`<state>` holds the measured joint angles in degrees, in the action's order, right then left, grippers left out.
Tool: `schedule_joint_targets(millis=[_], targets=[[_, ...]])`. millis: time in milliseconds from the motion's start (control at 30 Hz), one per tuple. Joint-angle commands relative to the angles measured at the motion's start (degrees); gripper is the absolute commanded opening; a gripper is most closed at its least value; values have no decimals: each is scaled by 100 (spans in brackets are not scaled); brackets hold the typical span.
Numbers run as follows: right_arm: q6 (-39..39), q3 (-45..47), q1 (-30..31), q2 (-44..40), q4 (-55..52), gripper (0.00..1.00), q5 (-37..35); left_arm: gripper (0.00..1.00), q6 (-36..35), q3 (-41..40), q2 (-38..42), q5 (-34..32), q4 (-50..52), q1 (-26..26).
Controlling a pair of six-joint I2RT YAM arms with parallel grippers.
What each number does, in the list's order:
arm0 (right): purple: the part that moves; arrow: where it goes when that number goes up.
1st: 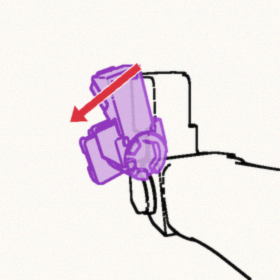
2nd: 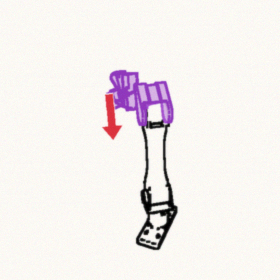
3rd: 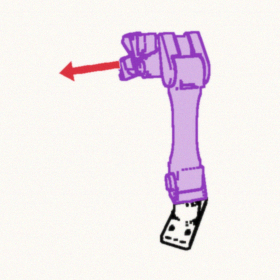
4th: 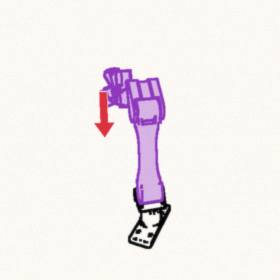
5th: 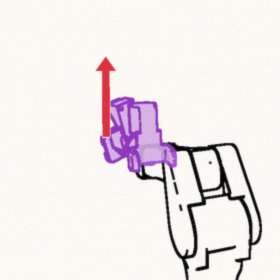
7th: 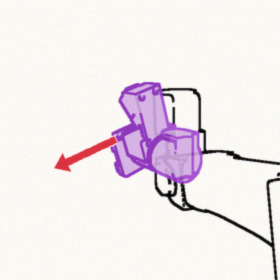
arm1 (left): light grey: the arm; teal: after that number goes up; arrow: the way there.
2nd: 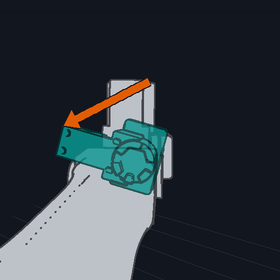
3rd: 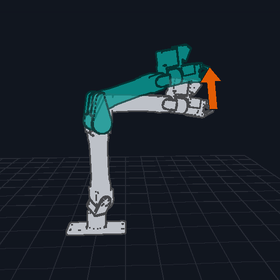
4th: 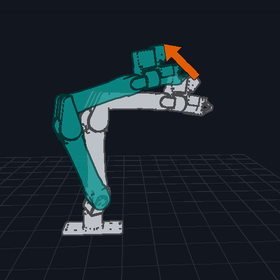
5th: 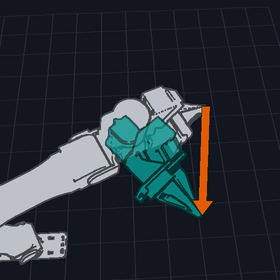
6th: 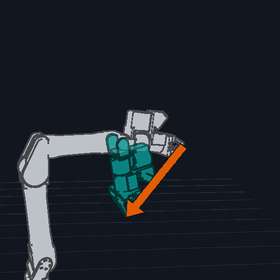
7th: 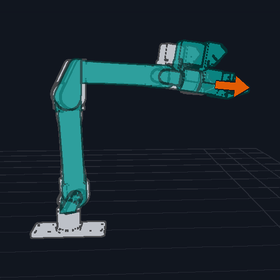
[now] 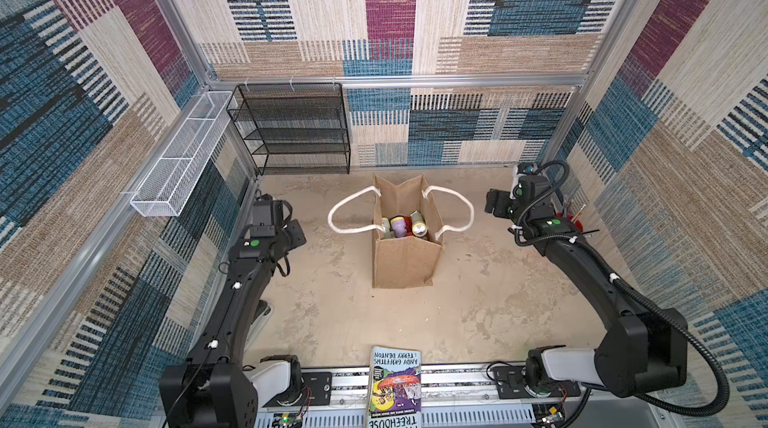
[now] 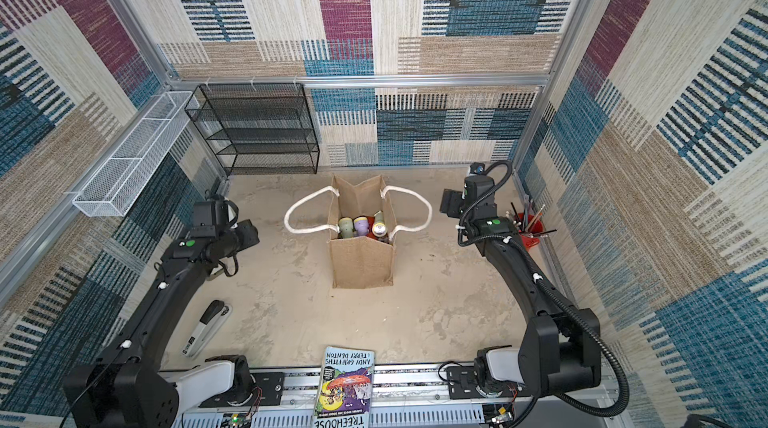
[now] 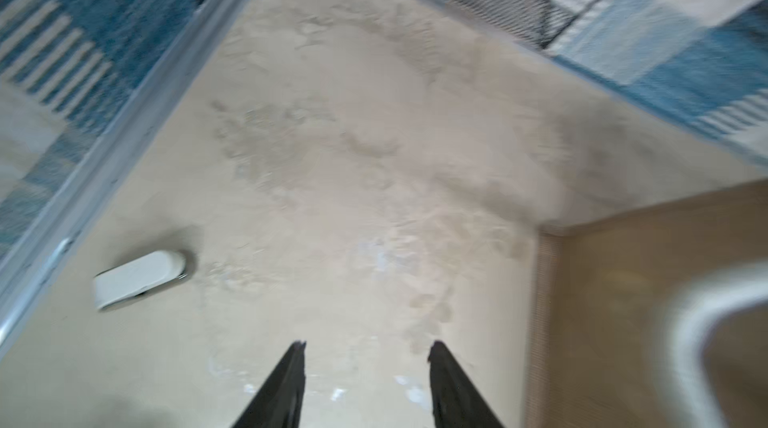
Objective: Put the flashlights into the tote bags
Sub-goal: Reset both arms
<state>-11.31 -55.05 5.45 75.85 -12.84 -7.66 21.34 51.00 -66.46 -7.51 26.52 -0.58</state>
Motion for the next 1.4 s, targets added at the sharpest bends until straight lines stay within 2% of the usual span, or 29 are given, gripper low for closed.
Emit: schedule_joint_targets(millis=[0,133,267,367,467,700,833,1000,1100,1133,1200,1267,1333,1367], targets=[[8,776,-303,-127,1407,94,-68,53,163,-823,86,-1450,-1869,-12],[-68,1925,-851,-333,2542,95,85,53,33,-1491,-280,-1954,-2738,-12],[46,3084,-1142,-491,4193,95,310,53,-438,-2083,-687,-1489,-3997,-11],[168,3561,-1156,-298,5101,96,368,53,-715,-2463,-866,-1128,-4899,-12],[278,3724,-1156,-7,5697,95,510,53,-924,-2478,-905,-735,-5116,-7],[268,3588,-1154,522,6385,95,826,53,-1333,-2543,-1102,-399,-5695,-10],[596,3723,-1161,695,7153,93,983,53,-1717,-2618,-1152,-88,-6071,-11],[781,4003,-1161,718,7701,93,1452,53,-1999,-3014,-1292,130,-7203,-9],[923,4332,-1156,713,8311,94,1804,53,-2072,-3302,-1730,216,-8172,-6],[957,4436,-1161,733,8514,100,1881,53,-2072,-3369,-1899,229,-8420,-8],[1040,4594,-1153,864,8918,99,2070,54,-2090,-3435,-2188,185,-8863,-10],[1082,4635,-1128,1013,9097,99,2073,54,-2010,-3229,-1967,129,-8063,-8],[1041,4581,-1108,1240,9246,99,2005,55,-1951,-2973,-2112,-86,-7878,-7],[1098,4487,-1093,1176,8931,99,2056,55,-1922,-2809,-2175,-178,-7653,-12]])
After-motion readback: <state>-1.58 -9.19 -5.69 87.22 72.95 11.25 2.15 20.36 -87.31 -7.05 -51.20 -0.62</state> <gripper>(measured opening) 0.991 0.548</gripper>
